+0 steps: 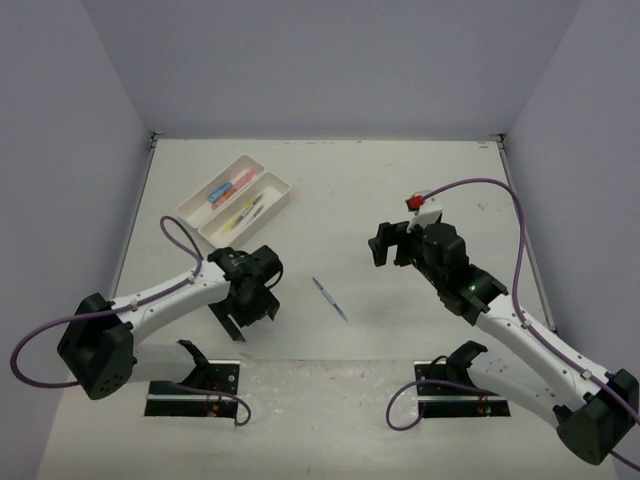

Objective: Sort the stationery into containers
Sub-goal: Move the pen cap to the center of the board.

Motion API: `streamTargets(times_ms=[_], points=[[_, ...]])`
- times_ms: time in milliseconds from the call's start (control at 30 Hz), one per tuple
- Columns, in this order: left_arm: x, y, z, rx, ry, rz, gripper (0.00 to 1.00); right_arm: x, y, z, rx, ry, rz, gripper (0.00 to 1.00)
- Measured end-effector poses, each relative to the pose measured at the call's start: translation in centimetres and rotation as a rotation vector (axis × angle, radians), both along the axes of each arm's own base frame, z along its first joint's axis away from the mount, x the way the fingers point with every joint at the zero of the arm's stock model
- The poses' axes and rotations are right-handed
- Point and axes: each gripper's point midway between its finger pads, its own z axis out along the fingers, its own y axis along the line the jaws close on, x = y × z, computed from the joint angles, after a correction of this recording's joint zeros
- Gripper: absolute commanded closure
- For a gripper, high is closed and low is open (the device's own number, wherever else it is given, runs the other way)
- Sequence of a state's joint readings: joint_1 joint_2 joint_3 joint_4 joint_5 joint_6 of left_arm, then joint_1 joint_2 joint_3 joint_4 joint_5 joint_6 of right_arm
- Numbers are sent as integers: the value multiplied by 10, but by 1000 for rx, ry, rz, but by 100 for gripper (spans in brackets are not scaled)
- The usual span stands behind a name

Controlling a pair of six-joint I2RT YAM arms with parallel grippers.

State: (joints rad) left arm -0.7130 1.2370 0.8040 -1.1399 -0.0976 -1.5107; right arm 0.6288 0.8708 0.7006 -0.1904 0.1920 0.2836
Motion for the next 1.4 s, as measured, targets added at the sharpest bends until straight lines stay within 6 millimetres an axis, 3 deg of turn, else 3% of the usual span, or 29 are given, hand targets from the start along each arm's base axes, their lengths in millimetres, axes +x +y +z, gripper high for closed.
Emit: streamTargets(times_ms=[200,433,633,767,867,1400], points=[[-25,-10,-17,91,93,-12,25,1,0,-1,0,2,-1,1],[-31,-11,-12,85,46,78,37,0,2,1,13,3,12,1],[-50,15,-24,87,34,177,48,-1,5,3,28,1,29,1],[-62,31,-37,120,48,210,48,-1,8,5,38,-3,37,1],[-65,35,-43,127,50,227,59,-1,8,6,41,-5,38,1],[-66,36,-45,163,70,228,59,-4,11,9,57,-9,63,1]])
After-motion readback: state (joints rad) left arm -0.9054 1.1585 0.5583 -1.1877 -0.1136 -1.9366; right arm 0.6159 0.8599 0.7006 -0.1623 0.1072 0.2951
